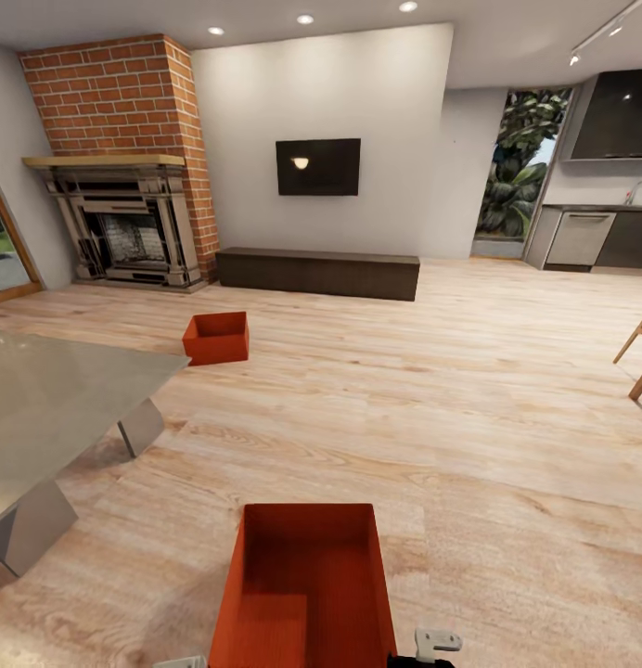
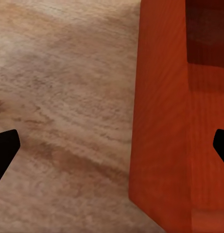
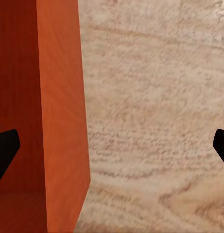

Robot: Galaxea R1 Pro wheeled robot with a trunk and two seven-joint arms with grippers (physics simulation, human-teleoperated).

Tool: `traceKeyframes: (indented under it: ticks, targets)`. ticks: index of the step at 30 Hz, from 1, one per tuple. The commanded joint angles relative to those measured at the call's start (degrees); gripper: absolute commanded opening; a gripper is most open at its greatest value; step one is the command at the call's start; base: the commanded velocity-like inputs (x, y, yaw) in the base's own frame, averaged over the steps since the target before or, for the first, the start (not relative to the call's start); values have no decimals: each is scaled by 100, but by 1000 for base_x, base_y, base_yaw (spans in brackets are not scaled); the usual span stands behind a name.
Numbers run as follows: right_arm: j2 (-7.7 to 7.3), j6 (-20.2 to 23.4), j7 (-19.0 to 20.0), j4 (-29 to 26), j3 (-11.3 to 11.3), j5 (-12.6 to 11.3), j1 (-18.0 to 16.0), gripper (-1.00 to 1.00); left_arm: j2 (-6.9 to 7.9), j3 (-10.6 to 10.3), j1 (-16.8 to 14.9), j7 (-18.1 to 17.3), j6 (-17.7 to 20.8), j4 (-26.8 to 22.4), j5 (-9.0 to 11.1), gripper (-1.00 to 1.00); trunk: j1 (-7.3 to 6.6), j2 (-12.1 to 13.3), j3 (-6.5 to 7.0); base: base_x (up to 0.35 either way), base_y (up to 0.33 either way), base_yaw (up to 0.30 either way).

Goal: Move the two storage containers from the living room to the garage. In the garage, place one container on the floor and stack the other container on top of it (either order is fine).

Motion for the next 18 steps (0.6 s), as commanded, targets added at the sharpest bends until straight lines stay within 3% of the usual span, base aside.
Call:
traceKeyframes:
  ticks: [1,13,18]
  targets:
    - [3,-22,-11,5,-17,5,-3,100,-3,49,-4,-46,-17,5,-28,100,21,-44,-23,0,0,0]
    - [3,-22,-11,5,-14,5,-3,100,-3,49,-4,-46,-17,5,-28,100,21,-44,-23,0,0,0]
    - [4,-22,-11,5,-15,5,-3,100,-3,49,-4,-44,-17,5,-28,100,131,-244,-113,0,0,0]
